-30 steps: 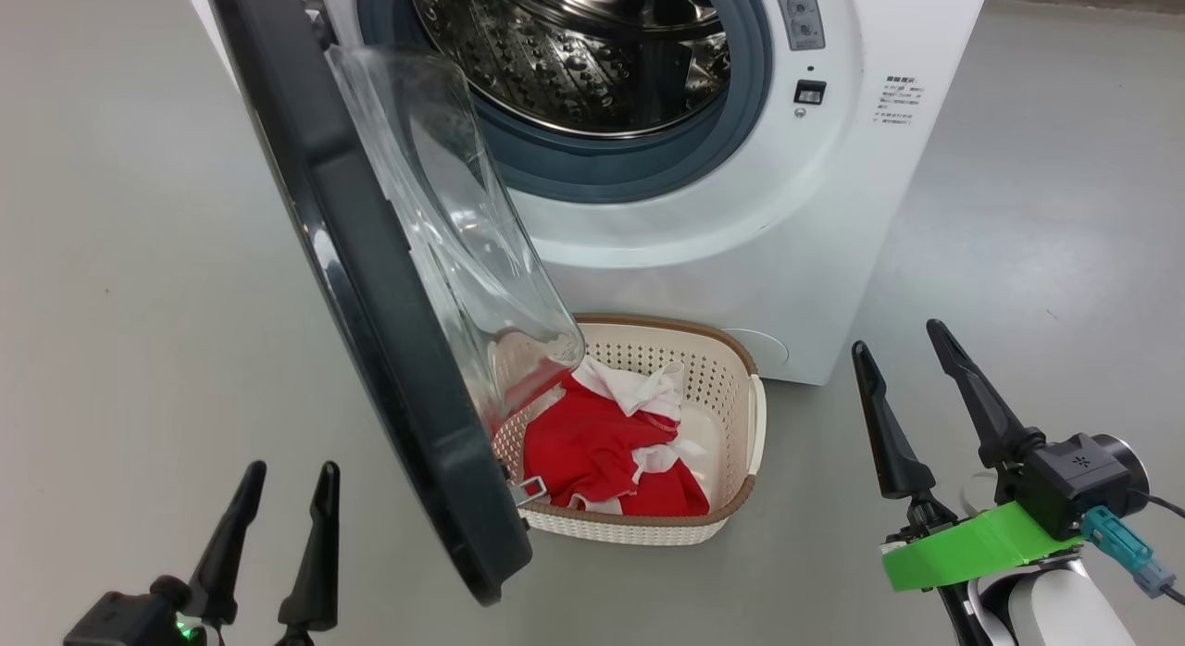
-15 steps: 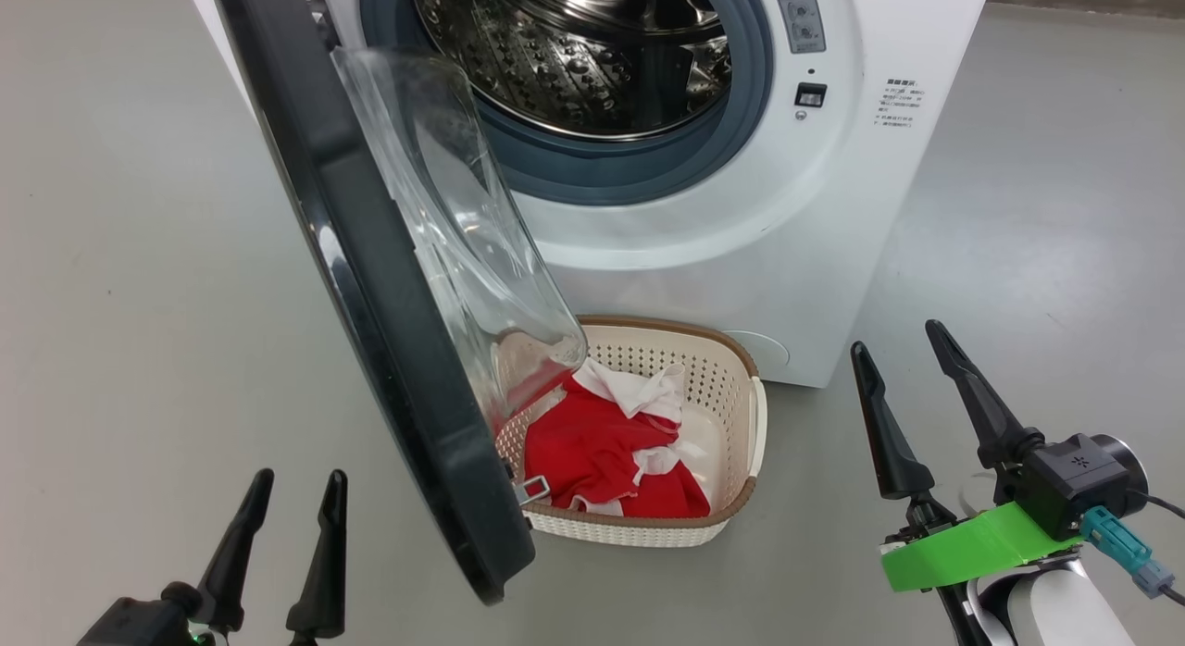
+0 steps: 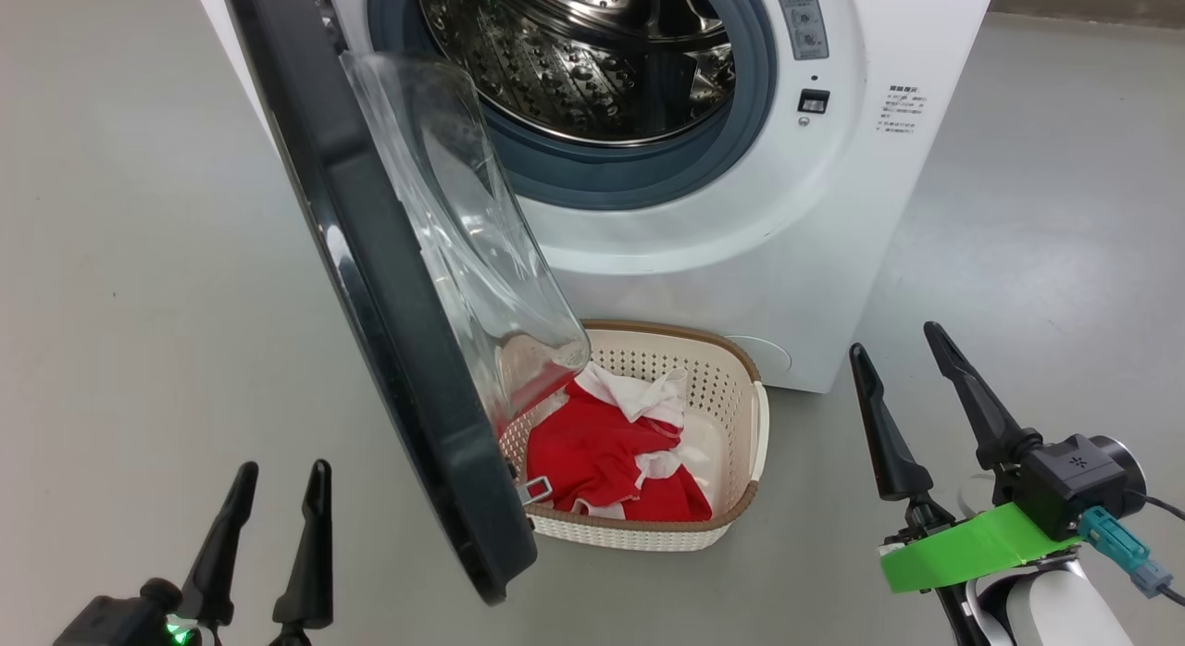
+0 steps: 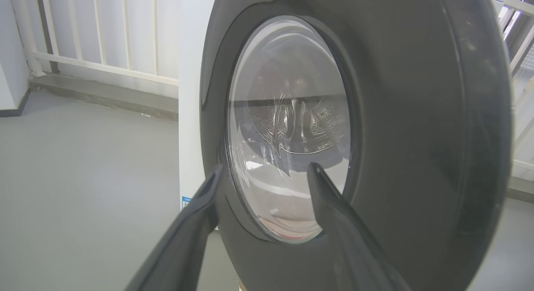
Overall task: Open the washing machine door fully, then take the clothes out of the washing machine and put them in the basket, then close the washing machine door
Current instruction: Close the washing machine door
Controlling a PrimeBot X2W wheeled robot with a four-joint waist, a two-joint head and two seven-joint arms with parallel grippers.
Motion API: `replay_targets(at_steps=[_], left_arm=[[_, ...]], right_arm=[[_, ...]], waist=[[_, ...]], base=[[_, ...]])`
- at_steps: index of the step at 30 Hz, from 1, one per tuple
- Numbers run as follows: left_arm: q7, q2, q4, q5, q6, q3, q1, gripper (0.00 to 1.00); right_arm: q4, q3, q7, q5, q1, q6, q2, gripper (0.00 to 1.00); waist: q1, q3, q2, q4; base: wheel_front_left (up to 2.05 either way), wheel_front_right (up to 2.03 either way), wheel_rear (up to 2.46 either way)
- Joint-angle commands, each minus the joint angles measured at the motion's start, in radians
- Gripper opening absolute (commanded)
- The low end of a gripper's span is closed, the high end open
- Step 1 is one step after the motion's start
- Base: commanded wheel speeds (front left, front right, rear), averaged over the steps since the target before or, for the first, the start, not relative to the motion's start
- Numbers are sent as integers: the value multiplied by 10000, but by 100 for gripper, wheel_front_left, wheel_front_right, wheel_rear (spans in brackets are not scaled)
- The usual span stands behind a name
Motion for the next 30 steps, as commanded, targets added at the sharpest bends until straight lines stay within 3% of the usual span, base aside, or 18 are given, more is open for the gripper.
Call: replay_targets(at_steps=[1, 2, 3, 4, 10, 15, 18, 22, 30], left_arm=[[-26, 115, -306, -119, -63, 398, -302, 100], [52, 178, -356, -173, -117, 403, -346, 69], [143, 181, -415, -316, -164, 429, -398, 10], [215, 133, -486, -548, -194, 512, -460, 0], [701, 95, -854, -1747, -319, 1036, -886, 0], [1674, -661, -1301, -4726, -474, 1791, -1350, 0], [2440, -871, -1559, -6378, -310, 2179, -1628, 0], [3437, -1067, -1996, -8364, 304, 2588, -1968, 0], [5341, -1147, -2774, -11375, 2312, 3216, -2359, 0]], right_arm=[[-212, 262, -63, 118, -97, 21, -1, 100], [-211, 265, -63, 115, -100, 21, -1, 100], [-210, 269, -63, 111, -104, 21, -1, 100], [-209, 275, -63, 107, -109, 21, -1, 100], [-231, 310, -63, 86, -150, 21, -1, 100], [-245, 315, -63, 33, -185, 21, -1, 100], [-252, 323, -63, 29, -225, 21, -1, 100], [-234, 327, -63, 38, -273, 21, -1, 100], [-245, 331, -63, 71, -327, 21, -1, 100]], waist=[[0, 7, 0, 2], [0, 15, 0, 3], [0, 22, 0, 5], [0, 31, 0, 4], [0, 134, 0, -50], [0, 222, 0, -100], [0, 270, 0, -127], [0, 315, 0, -169], [0, 397, 0, -236]], base=[[0, 0, 0], [0, 0, 0], [0, 0, 0], [0, 0, 0], [0, 0, 0], [0, 0, 0], [0, 0, 0], [0, 0, 0], [0, 0, 0]])
